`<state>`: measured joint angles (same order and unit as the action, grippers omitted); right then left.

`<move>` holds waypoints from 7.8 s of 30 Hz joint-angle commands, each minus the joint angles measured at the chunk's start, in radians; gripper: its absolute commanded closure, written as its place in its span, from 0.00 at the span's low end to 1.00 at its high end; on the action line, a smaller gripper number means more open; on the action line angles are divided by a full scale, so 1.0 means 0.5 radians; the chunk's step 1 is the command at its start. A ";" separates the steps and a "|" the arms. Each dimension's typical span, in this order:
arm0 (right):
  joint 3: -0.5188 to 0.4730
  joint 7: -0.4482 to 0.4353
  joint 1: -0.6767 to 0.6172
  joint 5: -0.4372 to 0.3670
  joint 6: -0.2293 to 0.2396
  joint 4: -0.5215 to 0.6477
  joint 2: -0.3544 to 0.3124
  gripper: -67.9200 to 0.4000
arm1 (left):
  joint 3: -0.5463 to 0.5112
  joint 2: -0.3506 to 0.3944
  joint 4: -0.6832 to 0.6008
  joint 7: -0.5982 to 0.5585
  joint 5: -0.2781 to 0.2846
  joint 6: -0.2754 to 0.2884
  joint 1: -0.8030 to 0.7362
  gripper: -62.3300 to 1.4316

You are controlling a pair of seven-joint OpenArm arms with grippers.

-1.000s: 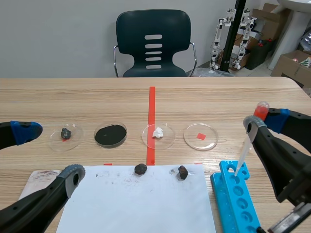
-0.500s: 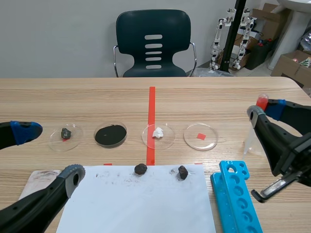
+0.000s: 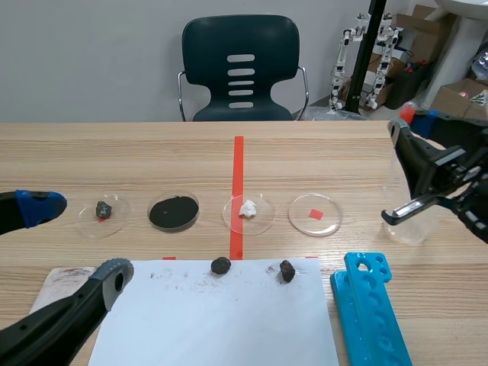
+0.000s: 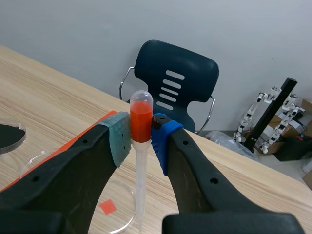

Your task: Draw acid from the petri dish

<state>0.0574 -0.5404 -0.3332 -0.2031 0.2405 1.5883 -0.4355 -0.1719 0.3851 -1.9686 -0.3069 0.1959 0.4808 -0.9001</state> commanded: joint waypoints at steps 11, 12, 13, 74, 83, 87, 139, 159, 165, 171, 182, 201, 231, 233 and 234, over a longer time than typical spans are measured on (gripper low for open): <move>0.330 -0.030 0.578 -0.106 -0.008 -0.506 -0.021 0.83 | 0.002 -0.005 -0.012 -0.027 0.027 0.004 0.001 0.10; 0.358 -0.030 0.611 -0.115 -0.008 -0.540 -0.021 0.83 | 0.002 -0.005 -0.012 -0.027 0.027 0.004 0.001 0.10; 0.389 -0.030 0.645 -0.122 -0.008 -0.574 -0.020 0.83 | 0.002 -0.005 -0.012 -0.027 0.027 0.004 0.001 0.10; 0.540 -0.333 0.967 -0.058 -0.113 -1.353 0.369 0.83 | 0.002 -0.005 -0.012 -0.028 0.028 0.004 0.001 0.10; 0.540 -0.365 0.965 -0.058 -0.115 -1.376 0.372 0.83 | 0.002 -0.005 -0.012 -0.028 0.027 0.004 0.001 0.10; 0.540 -0.361 0.965 -0.058 -0.115 -1.376 0.372 0.83 | 0.002 -0.005 -0.012 -0.028 0.027 0.004 0.001 0.10; 0.540 -0.364 0.932 -0.013 -0.122 -1.376 0.372 0.92 | 0.002 -0.005 -0.012 -0.028 0.027 0.004 0.001 0.10; 0.540 -0.360 0.922 -0.012 -0.122 -1.376 0.372 0.92 | 0.002 -0.005 -0.012 -0.028 0.027 0.004 0.001 0.10; 0.540 -0.360 0.922 -0.012 -0.122 -1.376 0.372 0.93 | 0.002 -0.005 -0.012 -0.028 0.027 0.004 0.001 0.10; 0.540 -0.361 0.922 -0.012 -0.122 -1.376 0.372 0.92 | 0.002 -0.005 -0.012 -0.028 0.027 0.004 0.001 0.10; 0.540 -0.361 0.922 -0.011 -0.122 -1.376 0.372 0.89 | 0.002 -0.005 -0.012 -0.028 0.027 0.004 0.001 0.10; 0.540 -0.363 0.922 -0.012 -0.122 -1.376 0.372 0.86 | 0.002 -0.005 -0.012 -0.028 0.027 0.004 0.001 0.10; 0.540 -0.369 0.922 -0.012 -0.122 -1.376 0.372 0.84 | 0.002 -0.005 -0.012 -0.028 0.027 0.004 0.001 0.10; 0.540 -0.369 0.922 -0.012 -0.122 -1.376 0.372 0.84 | 0.002 -0.005 -0.012 -0.028 0.027 0.004 0.001 0.10; 0.540 -0.369 0.922 -0.012 -0.122 -1.376 0.372 0.84 | 0.002 -0.005 -0.012 -0.028 0.027 0.004 0.001 0.10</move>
<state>0.3351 -0.7139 0.1211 -0.2066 0.1795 0.8936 -0.2440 -0.1719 0.3851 -1.9686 -0.3069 0.1959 0.4808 -0.8997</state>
